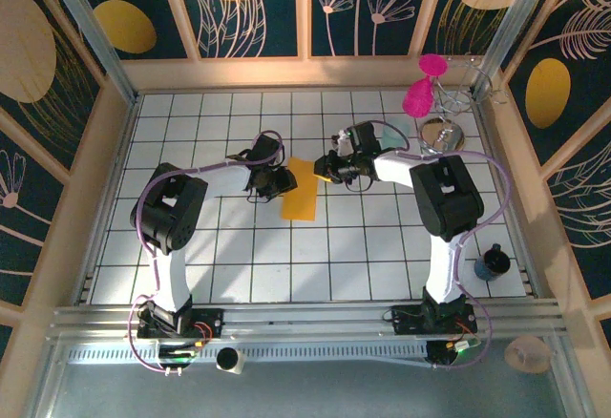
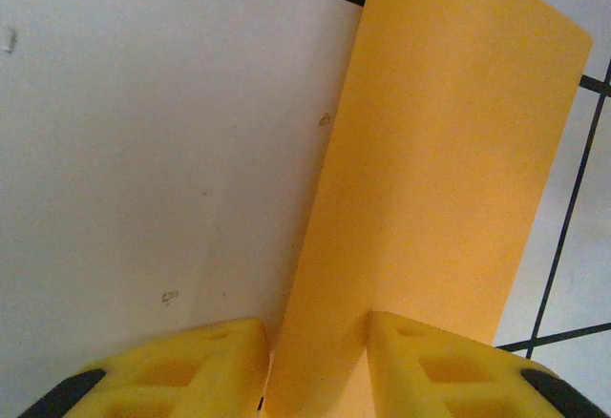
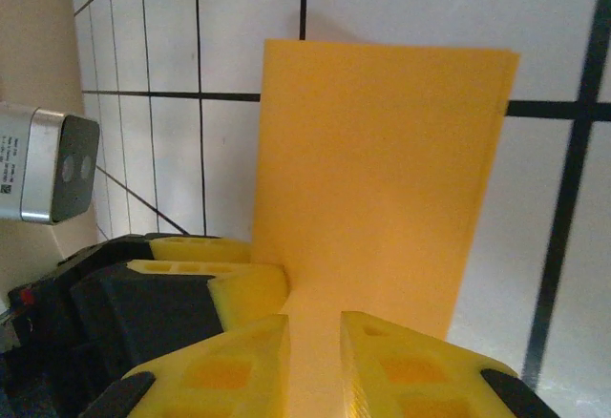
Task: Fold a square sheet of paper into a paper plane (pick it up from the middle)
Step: Hold the square sheet of paper at the center of the table.
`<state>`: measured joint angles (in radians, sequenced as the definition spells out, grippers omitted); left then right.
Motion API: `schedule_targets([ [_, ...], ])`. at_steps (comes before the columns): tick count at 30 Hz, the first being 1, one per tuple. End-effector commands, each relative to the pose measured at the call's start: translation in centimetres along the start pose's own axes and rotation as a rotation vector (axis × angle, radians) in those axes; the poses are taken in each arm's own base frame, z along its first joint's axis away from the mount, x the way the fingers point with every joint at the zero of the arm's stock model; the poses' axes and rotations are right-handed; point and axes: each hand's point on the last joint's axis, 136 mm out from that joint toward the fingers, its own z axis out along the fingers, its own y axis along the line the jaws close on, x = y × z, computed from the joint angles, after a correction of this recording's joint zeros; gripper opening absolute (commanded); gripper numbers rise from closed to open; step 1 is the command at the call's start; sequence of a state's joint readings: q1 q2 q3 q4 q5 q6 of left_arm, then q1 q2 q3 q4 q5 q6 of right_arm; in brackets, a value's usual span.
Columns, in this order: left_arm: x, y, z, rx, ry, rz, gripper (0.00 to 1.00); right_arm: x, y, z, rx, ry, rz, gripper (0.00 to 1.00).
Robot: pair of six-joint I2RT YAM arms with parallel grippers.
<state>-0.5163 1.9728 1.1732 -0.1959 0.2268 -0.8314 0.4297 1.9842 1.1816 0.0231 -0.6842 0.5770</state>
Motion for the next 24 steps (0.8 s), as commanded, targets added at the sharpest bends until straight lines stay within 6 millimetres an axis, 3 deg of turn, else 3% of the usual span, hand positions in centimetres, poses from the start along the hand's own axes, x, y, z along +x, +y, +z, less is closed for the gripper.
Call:
schedule_targets([
  [1,3.8,6.3,4.4,-0.176,0.112,-0.034,0.37,0.6,0.3,1.0,-0.03,0.029,0.003,0.21],
  [11,4.0,6.6,4.6,-0.175,0.12,-0.027,0.37,2.3,0.6,2.5,-0.04,0.085,0.022,0.14],
  [24,4.2,6.6,4.7,-0.174,0.123,-0.024,0.37,4.0,-1.4,3.4,0.01,0.139,0.102,0.1],
])
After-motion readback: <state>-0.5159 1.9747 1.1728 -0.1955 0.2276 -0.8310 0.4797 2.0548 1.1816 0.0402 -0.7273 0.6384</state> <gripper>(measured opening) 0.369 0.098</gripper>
